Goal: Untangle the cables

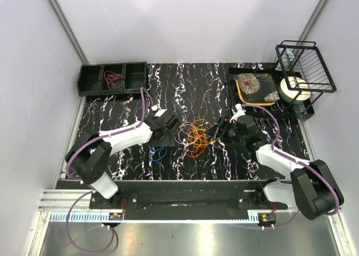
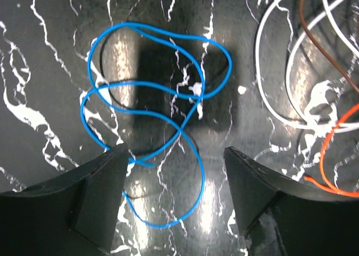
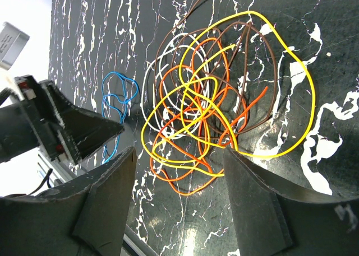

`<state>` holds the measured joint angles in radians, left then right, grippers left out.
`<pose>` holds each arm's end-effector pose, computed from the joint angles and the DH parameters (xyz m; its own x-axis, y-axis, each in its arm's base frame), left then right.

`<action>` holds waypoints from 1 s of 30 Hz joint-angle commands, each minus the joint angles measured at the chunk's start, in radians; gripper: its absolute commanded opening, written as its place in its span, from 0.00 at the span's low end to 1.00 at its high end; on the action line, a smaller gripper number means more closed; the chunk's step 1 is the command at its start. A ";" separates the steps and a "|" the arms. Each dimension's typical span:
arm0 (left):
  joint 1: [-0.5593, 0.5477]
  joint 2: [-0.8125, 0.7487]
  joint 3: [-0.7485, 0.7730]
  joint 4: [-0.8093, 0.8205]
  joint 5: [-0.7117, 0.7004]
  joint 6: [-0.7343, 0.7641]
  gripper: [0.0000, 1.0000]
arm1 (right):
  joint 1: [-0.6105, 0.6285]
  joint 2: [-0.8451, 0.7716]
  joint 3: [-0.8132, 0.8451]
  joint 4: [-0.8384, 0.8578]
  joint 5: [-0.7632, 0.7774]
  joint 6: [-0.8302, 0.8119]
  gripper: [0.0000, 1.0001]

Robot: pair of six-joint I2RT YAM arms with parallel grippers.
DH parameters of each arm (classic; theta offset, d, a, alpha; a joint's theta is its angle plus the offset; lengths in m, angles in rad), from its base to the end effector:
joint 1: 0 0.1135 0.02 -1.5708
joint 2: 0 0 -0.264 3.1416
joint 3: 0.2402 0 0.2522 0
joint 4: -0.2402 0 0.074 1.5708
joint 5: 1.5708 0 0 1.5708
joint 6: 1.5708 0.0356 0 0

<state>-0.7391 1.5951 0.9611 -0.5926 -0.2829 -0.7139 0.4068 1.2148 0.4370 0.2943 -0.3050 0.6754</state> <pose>0.2253 -0.1919 0.1788 -0.9038 -0.0270 -0.4271 -0.0193 0.9996 -0.0224 0.2164 0.1049 0.1816 -0.7218 0.3384 -0.6037 -0.2182 0.7166 0.6625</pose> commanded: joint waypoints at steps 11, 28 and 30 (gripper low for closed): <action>0.040 0.081 0.005 0.100 0.014 -0.015 0.67 | 0.006 0.022 0.016 0.028 -0.005 -0.005 0.70; 0.044 0.060 0.007 0.174 0.059 0.027 0.00 | 0.006 0.037 0.026 0.019 0.000 -0.005 0.70; 0.046 0.010 0.027 0.134 0.063 0.040 0.00 | 0.004 0.037 0.026 0.017 0.001 -0.004 0.70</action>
<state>-0.6964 1.6730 0.9569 -0.4721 -0.2581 -0.7036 0.4068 1.2449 0.4370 0.2943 -0.3058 0.6754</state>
